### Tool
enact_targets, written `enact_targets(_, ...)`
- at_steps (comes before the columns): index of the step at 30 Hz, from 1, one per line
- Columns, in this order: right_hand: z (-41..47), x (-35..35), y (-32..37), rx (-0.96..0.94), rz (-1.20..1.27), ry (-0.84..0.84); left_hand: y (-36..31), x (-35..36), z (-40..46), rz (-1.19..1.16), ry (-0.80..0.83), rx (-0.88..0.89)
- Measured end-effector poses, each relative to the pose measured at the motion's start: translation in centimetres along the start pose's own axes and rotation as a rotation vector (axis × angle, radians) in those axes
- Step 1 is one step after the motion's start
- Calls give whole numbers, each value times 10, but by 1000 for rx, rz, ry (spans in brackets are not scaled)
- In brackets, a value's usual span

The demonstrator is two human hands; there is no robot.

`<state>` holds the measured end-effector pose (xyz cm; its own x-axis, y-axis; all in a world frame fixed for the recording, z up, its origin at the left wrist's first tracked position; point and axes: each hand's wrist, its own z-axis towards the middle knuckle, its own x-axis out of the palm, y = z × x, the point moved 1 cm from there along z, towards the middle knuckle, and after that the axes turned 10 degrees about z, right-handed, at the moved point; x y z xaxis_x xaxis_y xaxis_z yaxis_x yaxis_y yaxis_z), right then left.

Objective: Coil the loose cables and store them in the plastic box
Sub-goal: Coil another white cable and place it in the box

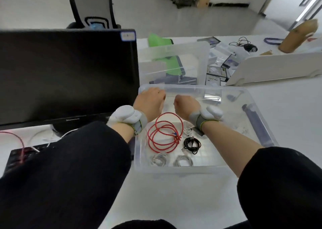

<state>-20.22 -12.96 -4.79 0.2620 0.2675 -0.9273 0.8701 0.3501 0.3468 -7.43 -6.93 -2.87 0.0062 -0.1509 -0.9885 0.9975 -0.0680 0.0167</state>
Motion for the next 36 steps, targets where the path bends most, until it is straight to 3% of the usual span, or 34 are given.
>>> enact_targets(4, -9, -12, 78, -149, 65, -198, 55, -38, -39, -73, -40, -87)
enact_targets(7, -18, 4, 141, -301, 21, -224, 110, -44, -80, -141, -19, -160)
enact_targets(11, -22, 54, 200, -384, -2, -58, 174, -23, -136, -182, 94, -240)
enact_targets(16, -34, 140, 252, -310, -43, 259, 249, 29, -202, -227, 311, -332)
enact_targets(23, -43, 230, 277, -203, -27, 524, 299, 104, -265, -232, 581, -248)
enact_targets(27, -53, 267, 286, -297, -92, 582, 303, 127, -276, -199, 633, -202)
enact_targets(32, -54, 286, 286, -348, -172, 569, 297, 144, -276, -215, 630, -181)
enact_targets(36, -34, 266, 276, -312, 74, 436, 293, 134, -260, -189, 536, -209)
